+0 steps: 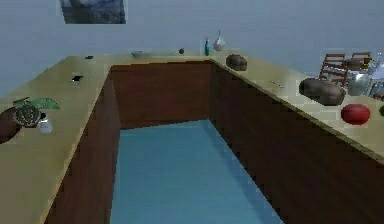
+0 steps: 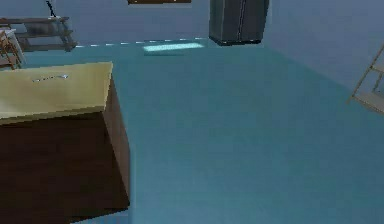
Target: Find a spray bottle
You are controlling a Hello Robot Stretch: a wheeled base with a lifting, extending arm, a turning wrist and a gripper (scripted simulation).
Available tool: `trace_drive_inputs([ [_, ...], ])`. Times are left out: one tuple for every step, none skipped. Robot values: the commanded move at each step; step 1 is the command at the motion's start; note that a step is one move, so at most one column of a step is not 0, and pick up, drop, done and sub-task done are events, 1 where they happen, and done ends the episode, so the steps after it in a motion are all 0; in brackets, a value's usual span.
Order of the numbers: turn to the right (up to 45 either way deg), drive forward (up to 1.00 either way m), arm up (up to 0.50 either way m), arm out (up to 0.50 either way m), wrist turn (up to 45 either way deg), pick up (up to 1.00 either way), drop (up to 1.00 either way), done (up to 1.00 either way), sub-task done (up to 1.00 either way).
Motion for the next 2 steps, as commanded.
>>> trace_drive_inputs([
  [0.0, 1.00, 0.00, 0.00, 0.0, 0.00, 0.00, 0.00, 0.00],
  [-3.0, 0.00, 0.00, 0.00, 0.0, 0.00, 0.00, 0.00, 0.00],
])
